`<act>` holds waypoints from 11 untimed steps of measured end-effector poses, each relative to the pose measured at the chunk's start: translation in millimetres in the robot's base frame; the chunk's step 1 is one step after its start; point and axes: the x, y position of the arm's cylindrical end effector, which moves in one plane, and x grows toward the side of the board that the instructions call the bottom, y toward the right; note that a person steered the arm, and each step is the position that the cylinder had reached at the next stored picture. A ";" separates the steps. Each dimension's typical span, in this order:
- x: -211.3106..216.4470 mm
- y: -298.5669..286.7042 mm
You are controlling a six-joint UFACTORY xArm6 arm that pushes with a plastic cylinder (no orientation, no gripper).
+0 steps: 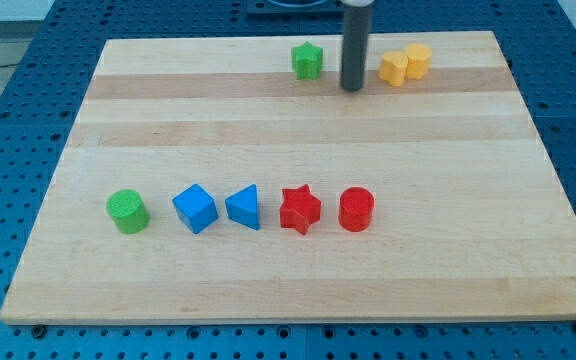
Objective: Place the green star above the green circle
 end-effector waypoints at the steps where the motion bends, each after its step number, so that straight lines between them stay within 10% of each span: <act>1: -38.0 -3.0; 11: 112.6 -271.7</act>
